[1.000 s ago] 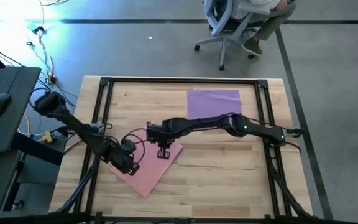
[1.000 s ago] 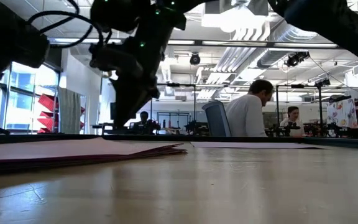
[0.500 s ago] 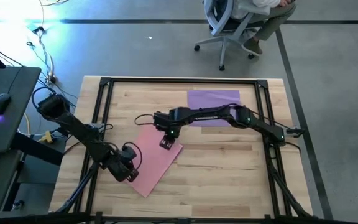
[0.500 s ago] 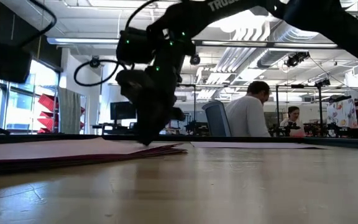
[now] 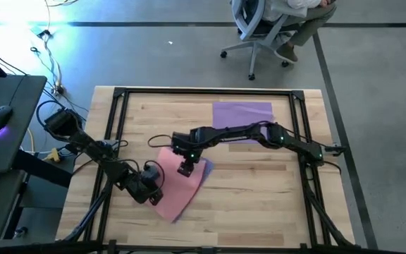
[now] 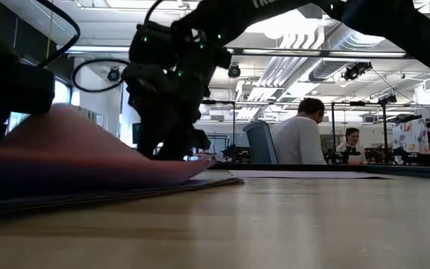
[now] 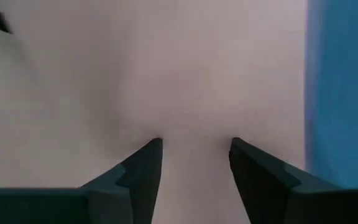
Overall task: Organize paper
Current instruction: Move the pink paper form middle left to right middle table
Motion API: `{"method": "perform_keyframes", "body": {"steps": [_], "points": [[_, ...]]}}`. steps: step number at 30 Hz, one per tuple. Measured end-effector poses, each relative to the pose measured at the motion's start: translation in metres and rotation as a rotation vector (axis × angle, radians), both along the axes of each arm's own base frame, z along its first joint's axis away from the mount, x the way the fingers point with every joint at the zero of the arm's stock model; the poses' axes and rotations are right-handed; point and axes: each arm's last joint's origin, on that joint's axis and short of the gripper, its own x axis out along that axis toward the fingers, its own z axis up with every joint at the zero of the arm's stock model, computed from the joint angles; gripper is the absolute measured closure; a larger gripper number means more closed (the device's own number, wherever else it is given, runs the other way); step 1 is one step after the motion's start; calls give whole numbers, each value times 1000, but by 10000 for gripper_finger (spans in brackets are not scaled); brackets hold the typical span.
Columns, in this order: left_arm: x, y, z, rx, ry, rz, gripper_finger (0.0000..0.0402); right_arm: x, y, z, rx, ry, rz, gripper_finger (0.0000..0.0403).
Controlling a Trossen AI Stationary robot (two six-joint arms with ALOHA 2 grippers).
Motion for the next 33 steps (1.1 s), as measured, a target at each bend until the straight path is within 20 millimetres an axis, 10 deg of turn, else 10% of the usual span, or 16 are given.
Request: {"method": "perform_keyframes", "body": {"steps": [10, 22, 33], "points": [[4, 7, -1, 32, -17, 50, 401, 3, 22, 4, -71, -59, 106, 271], [4, 7, -1, 29, -8, 21, 401, -30, 11, -6, -298, 270, 158, 135], [5, 8, -1, 40, -8, -3, 401, -27, -3, -27, -248, 246, -38, 169]]}}
